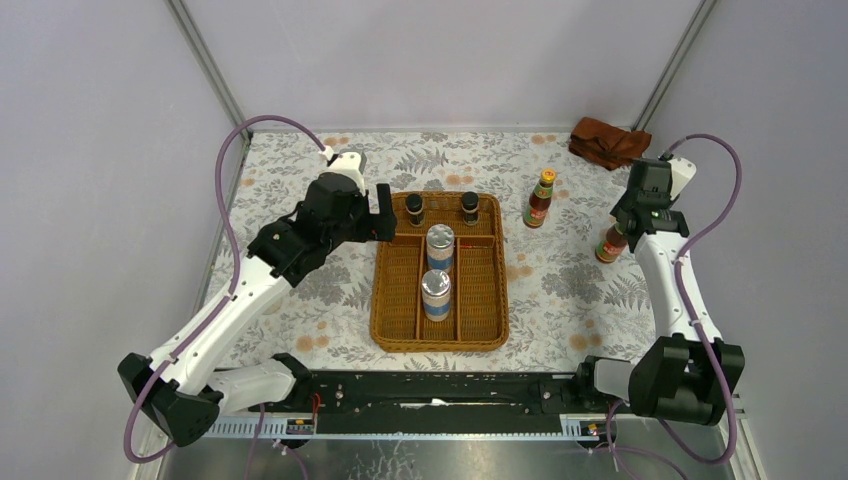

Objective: Organize the condiment bottles
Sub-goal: Pick up the bottle from the center of the board, then place the bottle in the storage box, then pick up the bottle from the center of the board.

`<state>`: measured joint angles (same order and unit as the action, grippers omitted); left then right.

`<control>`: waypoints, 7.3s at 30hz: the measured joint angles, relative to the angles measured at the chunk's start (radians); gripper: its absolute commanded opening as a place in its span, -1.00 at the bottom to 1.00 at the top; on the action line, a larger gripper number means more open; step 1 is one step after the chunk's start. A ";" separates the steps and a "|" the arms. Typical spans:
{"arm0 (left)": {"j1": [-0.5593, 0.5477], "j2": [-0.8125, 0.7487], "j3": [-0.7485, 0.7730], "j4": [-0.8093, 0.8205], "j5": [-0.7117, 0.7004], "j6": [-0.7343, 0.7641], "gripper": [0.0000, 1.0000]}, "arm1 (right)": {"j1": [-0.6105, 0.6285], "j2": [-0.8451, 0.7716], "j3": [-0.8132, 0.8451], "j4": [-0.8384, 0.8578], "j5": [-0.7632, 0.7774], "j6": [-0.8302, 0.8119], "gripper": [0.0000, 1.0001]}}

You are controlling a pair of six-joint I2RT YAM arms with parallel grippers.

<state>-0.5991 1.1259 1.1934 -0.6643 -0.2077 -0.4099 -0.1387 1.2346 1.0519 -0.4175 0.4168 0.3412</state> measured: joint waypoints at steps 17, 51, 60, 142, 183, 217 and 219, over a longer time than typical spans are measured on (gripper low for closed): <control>0.000 -0.007 -0.009 0.002 0.000 -0.010 0.97 | 0.044 -0.043 0.004 -0.023 -0.058 0.002 -1.00; 0.000 -0.007 -0.010 0.015 0.000 -0.026 0.97 | 0.393 0.060 0.245 -0.135 -0.123 -0.122 -1.00; 0.000 -0.007 -0.013 0.021 0.000 -0.026 0.97 | 0.515 0.069 0.272 -0.162 -0.119 -0.129 -1.00; 0.000 -0.007 -0.035 0.020 0.001 -0.051 0.97 | 0.908 0.166 0.192 -0.083 -0.063 -0.082 -1.00; 0.000 -0.007 -0.046 0.014 0.001 -0.051 0.97 | 0.908 0.135 0.149 -0.002 -0.058 -0.075 0.27; 0.001 -0.045 -0.058 0.015 -0.010 -0.061 0.97 | 0.605 0.176 0.406 -0.087 0.060 -0.142 0.46; 0.001 -0.045 -0.058 0.015 -0.011 -0.064 0.97 | 0.576 0.176 0.378 -0.077 0.055 -0.145 0.47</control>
<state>-0.5983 1.0813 1.1355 -0.6495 -0.2188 -0.4736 0.4377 1.4109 1.4296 -0.4946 0.4721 0.1963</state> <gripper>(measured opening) 0.986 0.729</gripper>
